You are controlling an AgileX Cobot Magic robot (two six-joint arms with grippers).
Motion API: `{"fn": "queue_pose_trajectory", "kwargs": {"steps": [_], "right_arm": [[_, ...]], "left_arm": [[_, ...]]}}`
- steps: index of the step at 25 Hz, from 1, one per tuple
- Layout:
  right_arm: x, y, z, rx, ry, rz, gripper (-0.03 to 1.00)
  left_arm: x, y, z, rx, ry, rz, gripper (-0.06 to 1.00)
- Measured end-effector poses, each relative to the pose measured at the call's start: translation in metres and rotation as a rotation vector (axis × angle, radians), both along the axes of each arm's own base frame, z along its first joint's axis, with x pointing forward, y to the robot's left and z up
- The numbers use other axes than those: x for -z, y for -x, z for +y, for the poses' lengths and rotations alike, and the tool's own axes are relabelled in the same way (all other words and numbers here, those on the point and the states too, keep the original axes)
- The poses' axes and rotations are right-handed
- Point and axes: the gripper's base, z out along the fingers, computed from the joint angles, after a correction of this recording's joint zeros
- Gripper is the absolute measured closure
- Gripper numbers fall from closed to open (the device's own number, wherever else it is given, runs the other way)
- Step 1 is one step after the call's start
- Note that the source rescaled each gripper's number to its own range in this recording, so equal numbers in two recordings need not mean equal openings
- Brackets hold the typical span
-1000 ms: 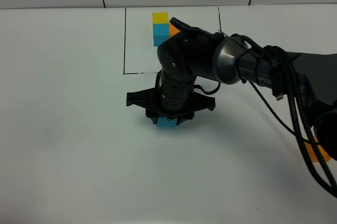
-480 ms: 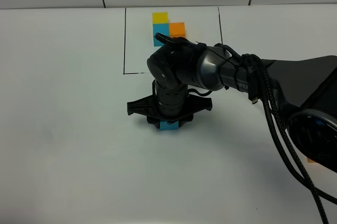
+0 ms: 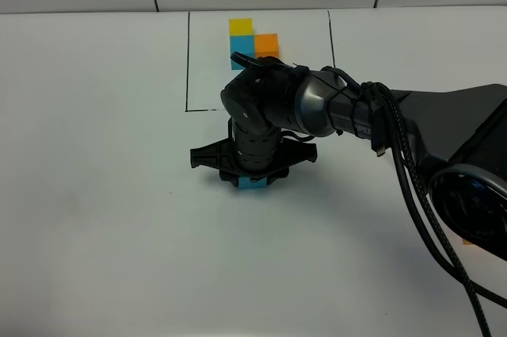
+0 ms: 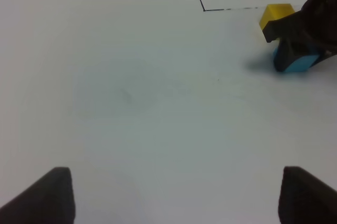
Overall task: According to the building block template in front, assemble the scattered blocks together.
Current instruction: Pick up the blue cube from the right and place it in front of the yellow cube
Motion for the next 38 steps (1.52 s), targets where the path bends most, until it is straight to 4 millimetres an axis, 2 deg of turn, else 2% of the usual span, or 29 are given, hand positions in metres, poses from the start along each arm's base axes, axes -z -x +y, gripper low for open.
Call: {"fn": "queue_pose_trajectory", "kwargs": {"steps": [38], "right_arm": [[0.005,-0.017,-0.007,0.04,-0.037,-0.036,0.94]], "left_arm": [[0.0,0.0,0.0,0.0,0.0,0.0,0.28]]}}
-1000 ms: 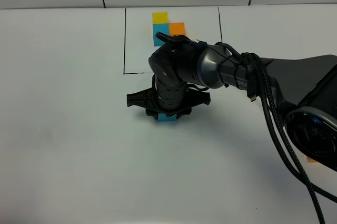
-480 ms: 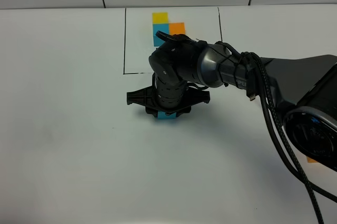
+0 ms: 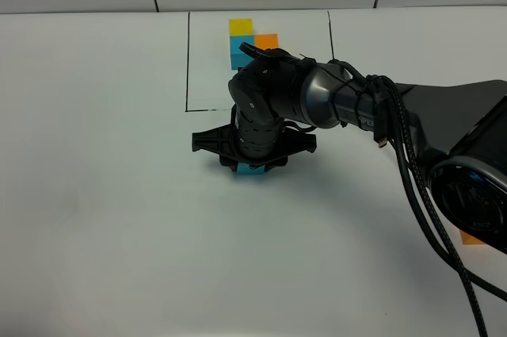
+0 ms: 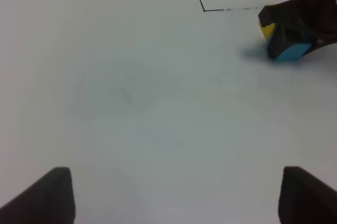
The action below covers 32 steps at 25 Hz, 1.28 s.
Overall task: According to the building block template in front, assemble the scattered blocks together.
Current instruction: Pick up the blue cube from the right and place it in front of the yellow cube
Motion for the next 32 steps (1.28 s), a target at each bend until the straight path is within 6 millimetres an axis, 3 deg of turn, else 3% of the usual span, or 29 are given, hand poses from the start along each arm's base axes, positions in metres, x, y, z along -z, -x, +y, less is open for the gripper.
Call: {"fn": "queue_pose_trajectory", "kwargs": {"steps": [32], "right_arm": [[0.0027,-0.0014,-0.0021,-0.016,0.008,0.018,0.94]], "left_arm": [[0.0,0.0,0.0,0.0,0.0,0.0,0.28]]}}
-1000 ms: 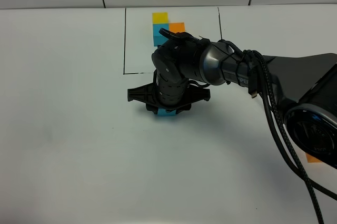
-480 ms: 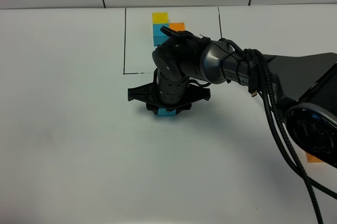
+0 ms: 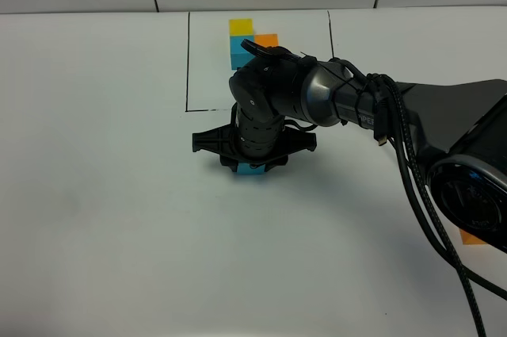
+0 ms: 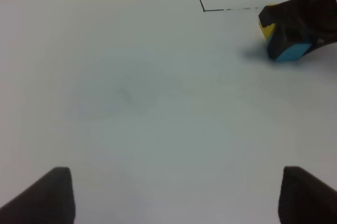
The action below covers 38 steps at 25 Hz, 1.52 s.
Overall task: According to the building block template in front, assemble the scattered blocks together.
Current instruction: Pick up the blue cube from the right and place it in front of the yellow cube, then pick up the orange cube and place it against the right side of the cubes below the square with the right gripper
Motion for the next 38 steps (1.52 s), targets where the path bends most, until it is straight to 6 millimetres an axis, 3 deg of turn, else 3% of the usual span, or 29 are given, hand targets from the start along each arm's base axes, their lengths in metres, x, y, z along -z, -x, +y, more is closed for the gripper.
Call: {"fn": "queue_pose_trajectory", "kwargs": {"steps": [13,25,38], "right_arm": [[-0.0001,-0.0003,0.0,-0.004,0.001,-0.004,0.88],[-0.0007,-0.0028,0.0002,-0.035,0.002,-0.033,0.61],[0.0005,-0.0046,-0.0065,-0.068,0.062,-0.036,0.58]], "left_arm": [[0.0,0.0,0.0,0.0,0.0,0.0,0.28],[0.0,0.0,0.0,0.0,0.0,0.0,0.28],[0.0,0.0,0.0,0.0,0.0,0.0,0.28]]}}
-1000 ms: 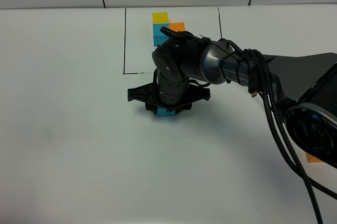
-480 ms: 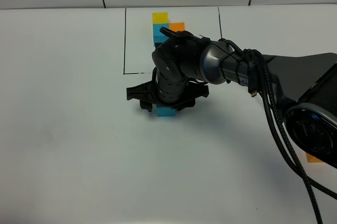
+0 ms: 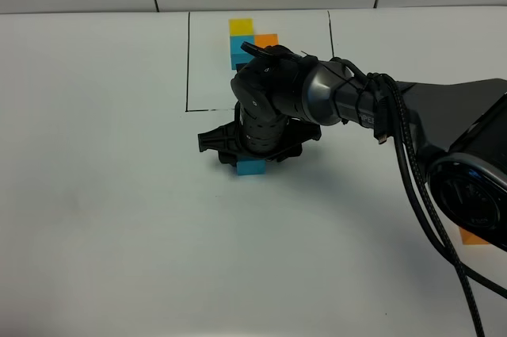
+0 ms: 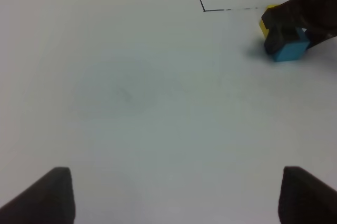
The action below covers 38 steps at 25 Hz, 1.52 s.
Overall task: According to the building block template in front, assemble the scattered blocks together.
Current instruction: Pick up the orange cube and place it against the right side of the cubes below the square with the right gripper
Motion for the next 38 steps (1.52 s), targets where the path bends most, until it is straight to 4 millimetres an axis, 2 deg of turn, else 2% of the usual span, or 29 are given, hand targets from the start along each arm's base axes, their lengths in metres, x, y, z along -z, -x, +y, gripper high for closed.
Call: {"fn": "queue_pose_trajectory", "kwargs": {"steps": [5,7,9,12,13,38], "right_arm": [[0.0,-0.0004,-0.0005,0.002,-0.002,0.001,0.58],[0.0,-0.0003,-0.0006,0.002,-0.001,0.002,0.62],[0.0001,-0.0003,-0.0015,0.0,0.006,0.005,0.7],[0.0003,-0.0009,-0.0039,-0.002,0.021,0.007,0.93],[0.0003,-0.0011,-0.0043,-0.001,0.021,0.008,0.94],[0.0004,-0.0018,-0.0047,0.07,-0.016,0.021,0.94]], "left_arm": [[0.0,0.0,0.0,0.0,0.0,0.0,0.28],[0.0,0.0,0.0,0.0,0.0,0.0,0.28],[0.0,0.0,0.0,0.0,0.0,0.0,0.28],[0.0,0.0,0.0,0.0,0.0,0.0,0.28],[0.0,0.0,0.0,0.0,0.0,0.0,0.28],[0.0,0.0,0.0,0.0,0.0,0.0,0.28]]}}
